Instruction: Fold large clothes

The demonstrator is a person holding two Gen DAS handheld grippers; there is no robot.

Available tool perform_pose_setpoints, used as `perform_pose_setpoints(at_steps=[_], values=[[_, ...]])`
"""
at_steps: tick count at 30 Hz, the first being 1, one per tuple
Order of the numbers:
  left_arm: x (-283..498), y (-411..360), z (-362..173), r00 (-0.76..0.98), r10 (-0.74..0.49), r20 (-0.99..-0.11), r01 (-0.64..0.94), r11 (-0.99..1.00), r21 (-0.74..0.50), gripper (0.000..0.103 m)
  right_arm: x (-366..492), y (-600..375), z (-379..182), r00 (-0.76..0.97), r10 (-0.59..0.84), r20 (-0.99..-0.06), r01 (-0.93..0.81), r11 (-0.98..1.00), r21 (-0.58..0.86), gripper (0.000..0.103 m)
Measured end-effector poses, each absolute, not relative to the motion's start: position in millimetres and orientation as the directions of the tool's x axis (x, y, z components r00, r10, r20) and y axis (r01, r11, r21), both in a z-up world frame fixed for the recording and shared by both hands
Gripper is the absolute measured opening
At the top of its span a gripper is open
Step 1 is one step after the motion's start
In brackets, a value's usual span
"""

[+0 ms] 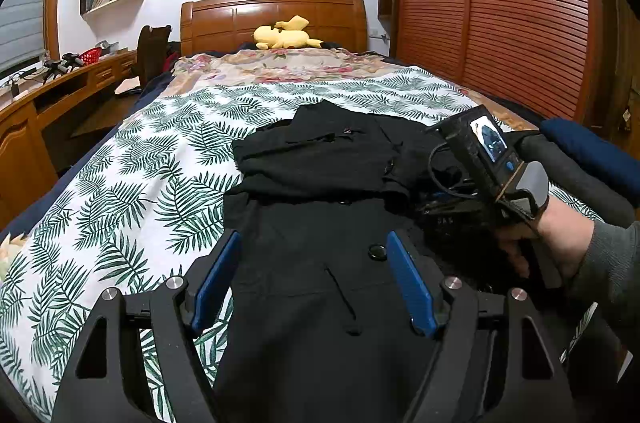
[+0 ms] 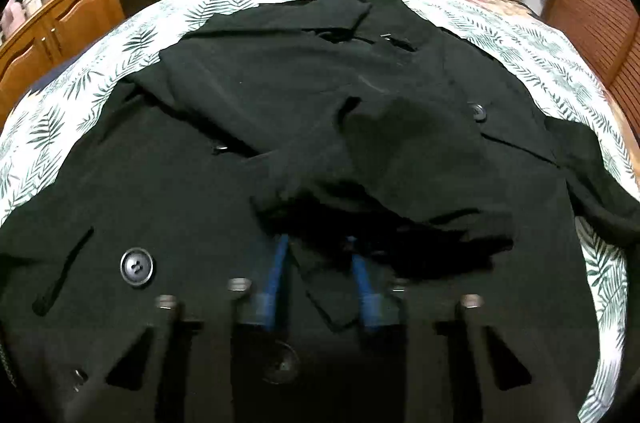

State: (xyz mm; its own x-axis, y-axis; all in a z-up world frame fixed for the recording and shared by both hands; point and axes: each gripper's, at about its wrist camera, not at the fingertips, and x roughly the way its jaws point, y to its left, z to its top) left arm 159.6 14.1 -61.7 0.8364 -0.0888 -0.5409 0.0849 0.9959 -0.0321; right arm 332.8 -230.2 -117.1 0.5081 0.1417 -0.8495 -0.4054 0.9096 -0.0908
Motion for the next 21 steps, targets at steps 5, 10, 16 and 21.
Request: perform_pose_setpoints(at_steps=[5,10,16,21], values=[[159.5,11.1,-60.9,0.835,-0.097,-0.541,0.098,0.995,-0.026,0.076,314.1,-248.9,-82.6,0.59,0.209,-0.78,-0.391,0.919,-0.049,0.008],[158.2,10.2,-58.4,0.837,-0.113,-0.535,0.111,0.993,-0.036,0.076,267.1,-276.5,-38.9,0.644,0.305,-0.701,-0.397,0.917,0.035,0.007],[156.1,5.8,-54.6,0.842,-0.132,-0.523,0.131,0.991,-0.04,0.076,212.6,-296.2,-16.2,0.662,0.369,-0.652,-0.414,0.906,0.091,0.006],[155.6,2.1,-53.7,0.843,-0.144,-0.518,0.147,0.989,-0.035,0.076,177.5,-311.3,-12.1,0.659,0.424,-0.621,-0.429,0.89,0.152,0.006]])
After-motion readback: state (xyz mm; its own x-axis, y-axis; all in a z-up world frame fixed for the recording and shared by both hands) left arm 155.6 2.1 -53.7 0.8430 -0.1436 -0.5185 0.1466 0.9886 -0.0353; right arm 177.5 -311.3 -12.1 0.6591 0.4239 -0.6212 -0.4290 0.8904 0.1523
